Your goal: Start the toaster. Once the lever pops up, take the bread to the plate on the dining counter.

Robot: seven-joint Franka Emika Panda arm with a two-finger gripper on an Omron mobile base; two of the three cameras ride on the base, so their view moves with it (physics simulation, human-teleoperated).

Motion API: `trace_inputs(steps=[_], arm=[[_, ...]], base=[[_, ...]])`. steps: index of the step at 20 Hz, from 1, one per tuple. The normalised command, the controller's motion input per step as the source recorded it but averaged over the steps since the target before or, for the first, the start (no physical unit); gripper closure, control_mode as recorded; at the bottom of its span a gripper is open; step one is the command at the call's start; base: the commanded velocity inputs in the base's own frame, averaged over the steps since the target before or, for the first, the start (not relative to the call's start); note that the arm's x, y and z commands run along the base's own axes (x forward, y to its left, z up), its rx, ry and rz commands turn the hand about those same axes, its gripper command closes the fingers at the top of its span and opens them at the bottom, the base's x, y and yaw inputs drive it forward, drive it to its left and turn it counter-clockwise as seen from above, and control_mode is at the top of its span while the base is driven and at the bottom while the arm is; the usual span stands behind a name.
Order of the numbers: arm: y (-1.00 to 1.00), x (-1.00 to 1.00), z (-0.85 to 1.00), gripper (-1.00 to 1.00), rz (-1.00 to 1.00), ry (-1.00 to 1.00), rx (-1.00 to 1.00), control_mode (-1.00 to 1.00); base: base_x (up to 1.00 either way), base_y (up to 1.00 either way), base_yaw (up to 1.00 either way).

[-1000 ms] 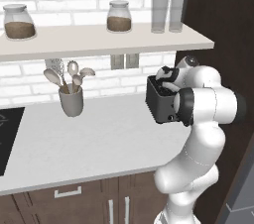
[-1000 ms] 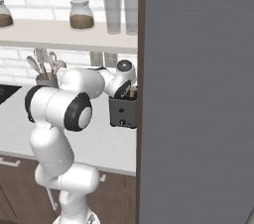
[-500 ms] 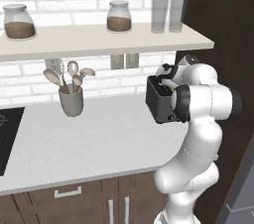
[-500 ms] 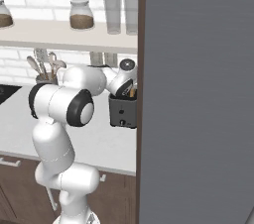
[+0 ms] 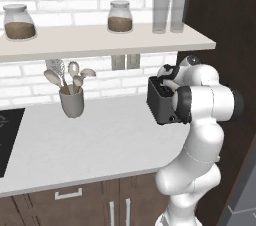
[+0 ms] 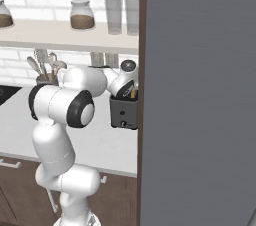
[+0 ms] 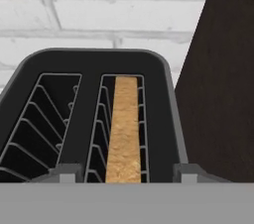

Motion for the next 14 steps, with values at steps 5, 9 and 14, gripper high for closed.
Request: trace_inputs(steps=[5,9,14], arm=[[0.00,0.00,-0.16,1.00,0.00,-0.03,0.00,-1.00],[0.00,-0.01,-0.13,1.00,0.00,-0.07,0.00,-1.00],[0.00,-0.05,-0.03,1.00,0.00,-0.12,0.00,-1.00]], base=[[0.00,0.00,0.00],[0.00,0.00,0.00],[0.00,0.00,0.00]])
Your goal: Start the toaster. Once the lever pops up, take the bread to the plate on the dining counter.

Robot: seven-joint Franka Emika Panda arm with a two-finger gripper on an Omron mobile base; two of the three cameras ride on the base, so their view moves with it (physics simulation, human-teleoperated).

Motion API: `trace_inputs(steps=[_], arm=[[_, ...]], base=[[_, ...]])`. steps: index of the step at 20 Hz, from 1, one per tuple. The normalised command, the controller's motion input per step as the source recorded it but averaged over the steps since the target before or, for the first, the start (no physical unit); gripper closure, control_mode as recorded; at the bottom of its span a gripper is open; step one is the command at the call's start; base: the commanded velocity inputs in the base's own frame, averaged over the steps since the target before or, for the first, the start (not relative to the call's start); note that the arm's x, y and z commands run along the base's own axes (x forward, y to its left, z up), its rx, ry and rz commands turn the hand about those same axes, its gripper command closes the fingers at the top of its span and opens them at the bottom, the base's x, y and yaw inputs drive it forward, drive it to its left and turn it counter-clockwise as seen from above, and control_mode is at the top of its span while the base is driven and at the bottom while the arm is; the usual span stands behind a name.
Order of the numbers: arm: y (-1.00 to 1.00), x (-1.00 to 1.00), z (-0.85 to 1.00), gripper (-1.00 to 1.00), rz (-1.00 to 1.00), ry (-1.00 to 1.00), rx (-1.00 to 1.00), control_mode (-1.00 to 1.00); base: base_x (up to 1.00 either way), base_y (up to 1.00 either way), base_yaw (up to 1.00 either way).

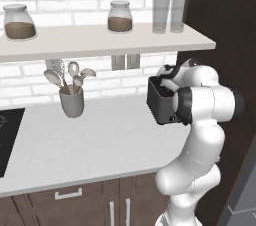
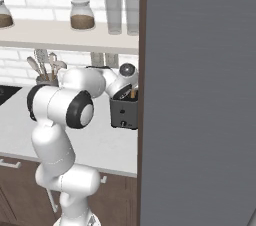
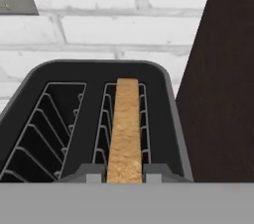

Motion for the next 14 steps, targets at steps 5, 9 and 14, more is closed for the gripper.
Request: trace_inputs(steps=[5,9,14], arm=[[0.00,-0.46,0.13,1.00,0.00,-0.15,0.00,-1.00],[0.00,-0.18,0.46,1.00,0.00,-0.05,0.00,-1.00],[0.00,-0.20,0.63,1.00,0.00,-0.01,0.00,-1.00]], base=[[0.00,0.00,0.00],[0.00,0.00,0.00],[0.00,0.00,0.00]])
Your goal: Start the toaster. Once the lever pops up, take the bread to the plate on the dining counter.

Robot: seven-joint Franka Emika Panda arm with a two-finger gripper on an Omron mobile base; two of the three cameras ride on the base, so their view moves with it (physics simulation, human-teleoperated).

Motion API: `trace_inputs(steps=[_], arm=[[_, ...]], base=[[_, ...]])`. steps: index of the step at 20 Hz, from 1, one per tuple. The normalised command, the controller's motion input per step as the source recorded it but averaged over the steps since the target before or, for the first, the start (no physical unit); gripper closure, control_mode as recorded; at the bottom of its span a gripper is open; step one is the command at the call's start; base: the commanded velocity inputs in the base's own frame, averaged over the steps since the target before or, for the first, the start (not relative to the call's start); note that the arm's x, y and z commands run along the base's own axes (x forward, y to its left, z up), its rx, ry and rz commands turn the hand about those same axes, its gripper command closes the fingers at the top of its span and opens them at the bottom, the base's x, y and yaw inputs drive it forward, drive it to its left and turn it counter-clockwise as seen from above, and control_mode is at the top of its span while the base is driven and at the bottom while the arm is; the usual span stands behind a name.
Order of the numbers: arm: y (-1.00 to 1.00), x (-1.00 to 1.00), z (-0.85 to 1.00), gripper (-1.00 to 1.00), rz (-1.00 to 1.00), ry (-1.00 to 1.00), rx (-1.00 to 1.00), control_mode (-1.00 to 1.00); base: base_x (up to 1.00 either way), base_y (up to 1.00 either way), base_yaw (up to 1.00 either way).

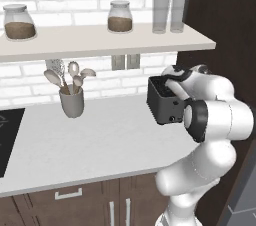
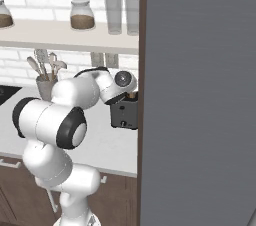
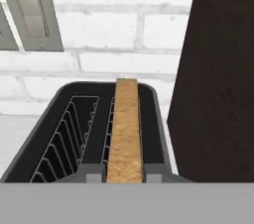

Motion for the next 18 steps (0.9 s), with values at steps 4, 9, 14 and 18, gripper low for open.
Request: trace_inputs(steps=[4,9,14,18], arm=[[0.01,-0.08,0.91,1.00,0.00,-0.01,0.00,-1.00],[0.08,-0.23,0.50,1.00,0.00,0.00,0.00,-1.00],[0.12,-0.52,0.20,1.00,0.00,0.00,0.00,-1.00],[0.16,-0.70,0.47,1.00,0.00,0.04,0.04,-1.00]], base=[[0.00,0.00,0.00],[0.00,0.00,0.00],[0.00,0.00,0.00],[0.00,0.00,0.00]])
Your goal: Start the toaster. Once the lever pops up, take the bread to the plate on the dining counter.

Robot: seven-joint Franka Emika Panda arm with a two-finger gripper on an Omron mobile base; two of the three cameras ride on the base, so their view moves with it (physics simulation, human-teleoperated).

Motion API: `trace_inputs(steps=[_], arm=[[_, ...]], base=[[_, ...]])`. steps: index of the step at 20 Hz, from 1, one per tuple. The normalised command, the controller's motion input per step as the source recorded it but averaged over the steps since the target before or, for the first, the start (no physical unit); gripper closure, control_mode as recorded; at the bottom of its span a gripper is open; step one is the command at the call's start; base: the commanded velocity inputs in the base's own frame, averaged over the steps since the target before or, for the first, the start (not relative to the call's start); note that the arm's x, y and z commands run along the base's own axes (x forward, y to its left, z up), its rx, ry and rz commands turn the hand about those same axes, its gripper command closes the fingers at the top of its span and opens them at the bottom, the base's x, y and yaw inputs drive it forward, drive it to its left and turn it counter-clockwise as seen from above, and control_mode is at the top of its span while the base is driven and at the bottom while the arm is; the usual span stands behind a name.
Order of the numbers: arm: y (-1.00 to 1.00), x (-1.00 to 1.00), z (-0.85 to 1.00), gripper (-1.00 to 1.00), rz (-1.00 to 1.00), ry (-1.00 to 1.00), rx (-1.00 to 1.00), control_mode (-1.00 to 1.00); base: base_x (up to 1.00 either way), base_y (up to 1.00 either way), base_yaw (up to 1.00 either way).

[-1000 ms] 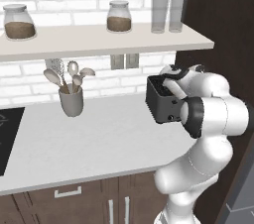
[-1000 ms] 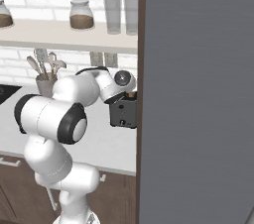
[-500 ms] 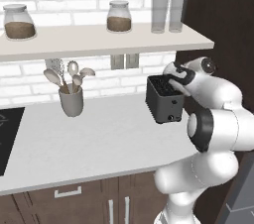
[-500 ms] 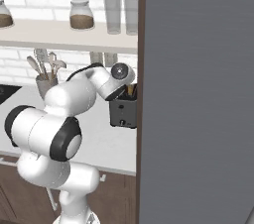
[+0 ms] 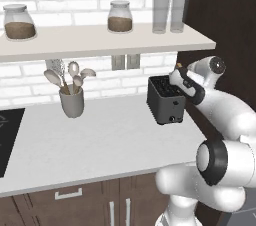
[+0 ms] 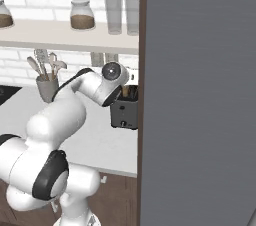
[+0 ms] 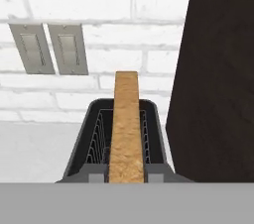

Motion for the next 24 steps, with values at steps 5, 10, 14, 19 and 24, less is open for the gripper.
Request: trace_inputs(steps=[5,10,14,19,24], arm=[[0.11,-0.78,0.81,1.00,0.00,0.10,0.03,-1.00],[0.00,-1.00,0.52,1.00,0.00,0.18,0.00,-1.00],[0.10,-1.00,0.00,1.00,0.00,0.03,0.00,-1.00],[0.37,-1.00,-0.01,1.00,0.00,0.00,0.00,-1.00],[0.43,-0.88,0.00,1.00,0.08,-0.13,0.03,-1.00]], base=[[0.00,0.00,0.00],[0.00,0.00,0.00],[0.00,0.00,0.00],[0.00,0.00,0.00],[0.00,0.00,0.00]])
